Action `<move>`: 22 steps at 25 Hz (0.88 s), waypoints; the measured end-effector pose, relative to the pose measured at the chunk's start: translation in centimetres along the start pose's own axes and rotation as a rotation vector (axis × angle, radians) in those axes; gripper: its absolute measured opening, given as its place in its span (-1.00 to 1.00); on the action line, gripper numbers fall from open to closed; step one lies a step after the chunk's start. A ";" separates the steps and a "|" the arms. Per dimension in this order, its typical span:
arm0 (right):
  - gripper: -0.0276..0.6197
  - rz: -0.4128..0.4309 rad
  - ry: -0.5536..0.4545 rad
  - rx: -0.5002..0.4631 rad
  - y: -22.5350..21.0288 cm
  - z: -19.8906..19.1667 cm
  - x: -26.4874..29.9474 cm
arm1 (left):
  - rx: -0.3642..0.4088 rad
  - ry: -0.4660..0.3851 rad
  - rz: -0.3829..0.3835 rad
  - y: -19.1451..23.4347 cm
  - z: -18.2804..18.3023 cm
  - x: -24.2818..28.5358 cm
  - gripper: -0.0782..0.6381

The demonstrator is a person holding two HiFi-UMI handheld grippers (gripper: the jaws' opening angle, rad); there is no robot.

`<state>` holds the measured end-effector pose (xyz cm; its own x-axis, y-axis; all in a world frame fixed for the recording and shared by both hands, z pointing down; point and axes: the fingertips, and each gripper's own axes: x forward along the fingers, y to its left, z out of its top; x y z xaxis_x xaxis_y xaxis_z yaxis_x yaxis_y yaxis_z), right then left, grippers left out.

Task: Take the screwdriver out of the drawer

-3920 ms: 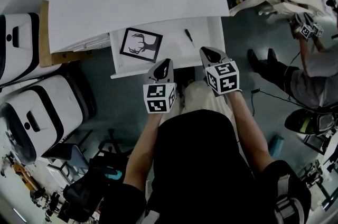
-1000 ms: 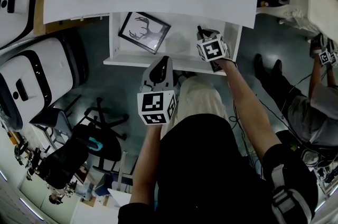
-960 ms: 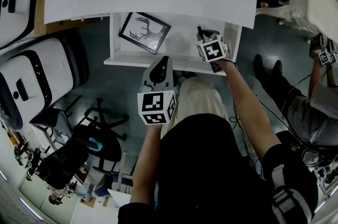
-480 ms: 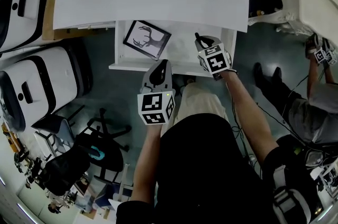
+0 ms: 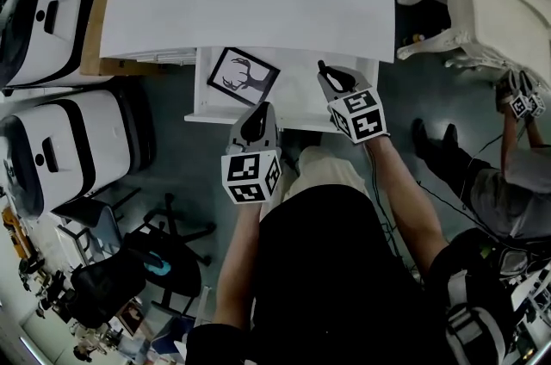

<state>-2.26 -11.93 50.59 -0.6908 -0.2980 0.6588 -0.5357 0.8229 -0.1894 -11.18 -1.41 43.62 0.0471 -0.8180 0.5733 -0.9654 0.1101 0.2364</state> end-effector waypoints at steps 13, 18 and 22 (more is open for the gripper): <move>-0.66 0.077 -0.250 0.022 2.4 6.9 -7.5 | 0.027 -0.098 -0.032 -1.1 4.2 -1.3 -0.69; -0.65 0.085 -0.321 0.001 2.3 9.1 -9.7 | 0.020 -0.128 -0.038 -1.2 5.7 -1.0 -0.69; -0.65 0.085 -0.377 -0.003 2.1 10.3 -11.5 | 0.034 -0.153 -0.043 -1.7 6.5 -1.0 -0.69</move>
<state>-0.41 -11.77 35.11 -0.8628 -0.3855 0.3272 -0.4682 0.8534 -0.2292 -11.23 -4.48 37.57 0.0512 -0.8981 0.4368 -0.9716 0.0564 0.2298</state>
